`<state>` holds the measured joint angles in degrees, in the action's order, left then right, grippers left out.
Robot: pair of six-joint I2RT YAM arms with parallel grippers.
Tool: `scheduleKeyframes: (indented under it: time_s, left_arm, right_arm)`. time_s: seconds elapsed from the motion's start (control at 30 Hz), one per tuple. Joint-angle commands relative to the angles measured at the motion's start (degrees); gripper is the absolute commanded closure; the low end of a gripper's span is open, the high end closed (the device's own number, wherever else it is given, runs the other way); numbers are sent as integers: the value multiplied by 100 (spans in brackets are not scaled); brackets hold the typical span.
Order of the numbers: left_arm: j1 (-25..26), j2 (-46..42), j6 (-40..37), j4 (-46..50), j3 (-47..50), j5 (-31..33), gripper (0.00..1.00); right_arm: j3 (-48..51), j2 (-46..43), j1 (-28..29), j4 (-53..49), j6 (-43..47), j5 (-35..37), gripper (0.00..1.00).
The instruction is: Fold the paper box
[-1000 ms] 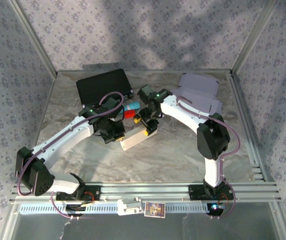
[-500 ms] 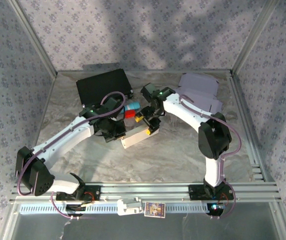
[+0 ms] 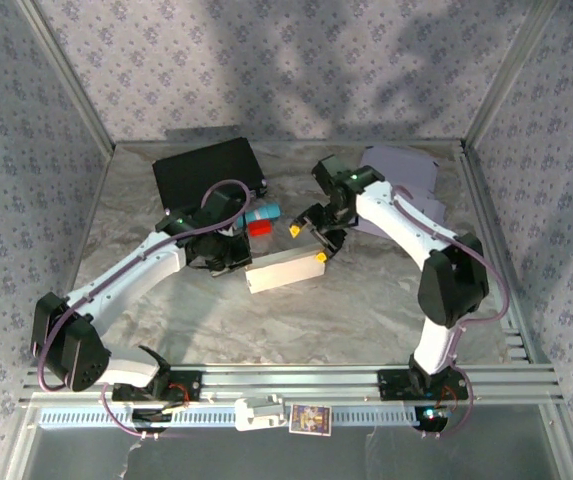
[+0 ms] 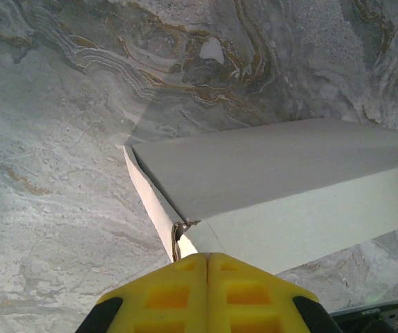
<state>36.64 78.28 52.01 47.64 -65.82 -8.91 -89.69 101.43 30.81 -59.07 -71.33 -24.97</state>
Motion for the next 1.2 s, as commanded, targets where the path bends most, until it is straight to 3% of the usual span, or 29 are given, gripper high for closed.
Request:
scheduleKeyframes:
  time_s: [0.0, 0.2, 0.47, 0.8, 1.17]
  left_arm:
    - [-70, 114, -242, 53, 219, -51, 100]
    - [-103, -42, -321, -14, 382, -3, 100]
    - [-151, -74, -454, -249, 493, -70, 100]
    - [-166, -186, -444, -453, 706, -19, 100]
    - [-156, -430, -574, -611, 1007, -2, 100]
  right_arm:
    - [329, -545, -189, -221, 766, 121, 33]
    - [1108, -1428, -714, 59, 1815, 253, 39]
    - [1126, -1304, -1125, -83, 4032, -203, 55]
    - [1154, -840, -917, 302, 4179, -395, 71]
    - [1242, -563, -844, 333, 4066, -160, 75]
